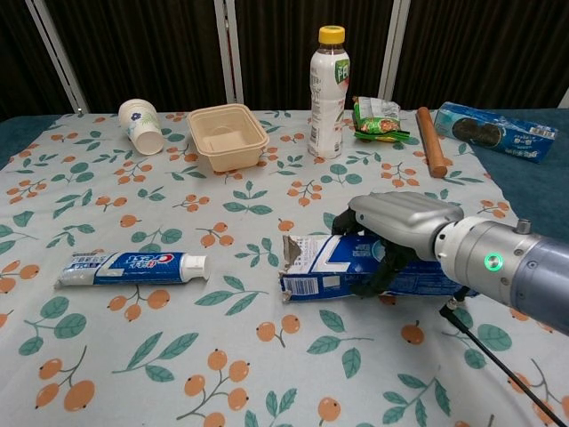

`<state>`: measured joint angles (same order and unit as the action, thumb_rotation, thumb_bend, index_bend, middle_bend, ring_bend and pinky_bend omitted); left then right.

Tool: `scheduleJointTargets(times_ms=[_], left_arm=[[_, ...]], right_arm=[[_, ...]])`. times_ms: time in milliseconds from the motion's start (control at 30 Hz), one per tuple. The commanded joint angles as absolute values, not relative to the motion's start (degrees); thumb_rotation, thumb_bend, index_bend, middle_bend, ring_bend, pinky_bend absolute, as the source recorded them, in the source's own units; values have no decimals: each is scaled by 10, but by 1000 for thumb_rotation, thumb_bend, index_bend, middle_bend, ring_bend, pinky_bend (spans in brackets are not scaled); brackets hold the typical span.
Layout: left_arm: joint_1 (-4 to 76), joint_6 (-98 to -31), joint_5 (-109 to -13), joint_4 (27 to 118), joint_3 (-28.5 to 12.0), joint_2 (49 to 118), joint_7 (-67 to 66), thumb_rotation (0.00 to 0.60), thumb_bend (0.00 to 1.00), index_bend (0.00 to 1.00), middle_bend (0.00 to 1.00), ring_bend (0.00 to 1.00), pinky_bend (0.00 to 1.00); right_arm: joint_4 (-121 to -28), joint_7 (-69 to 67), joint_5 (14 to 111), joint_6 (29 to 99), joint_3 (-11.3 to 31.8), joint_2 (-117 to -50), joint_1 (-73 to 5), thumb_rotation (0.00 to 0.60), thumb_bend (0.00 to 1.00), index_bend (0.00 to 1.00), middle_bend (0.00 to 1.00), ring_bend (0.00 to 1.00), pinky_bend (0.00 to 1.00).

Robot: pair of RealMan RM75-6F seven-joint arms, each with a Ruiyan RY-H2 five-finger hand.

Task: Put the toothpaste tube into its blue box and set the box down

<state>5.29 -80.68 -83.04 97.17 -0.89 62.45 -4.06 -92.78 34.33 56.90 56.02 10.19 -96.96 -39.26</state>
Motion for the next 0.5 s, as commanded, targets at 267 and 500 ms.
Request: scheduleJointTargets(times_ms=[267,500], left_arm=[[69,-802,-833,991,-20,632,-91,600,138,187,148,159,260],[121,-736,-775,989,-54,663,-172,600,171,233,196,201,307]], right_arm=[[-996,317,616,597,97,-914,-377,600,351,542,524,498,542],[-1028,305,628,612,98,-873,-367,600,352,542,524,498,542]])
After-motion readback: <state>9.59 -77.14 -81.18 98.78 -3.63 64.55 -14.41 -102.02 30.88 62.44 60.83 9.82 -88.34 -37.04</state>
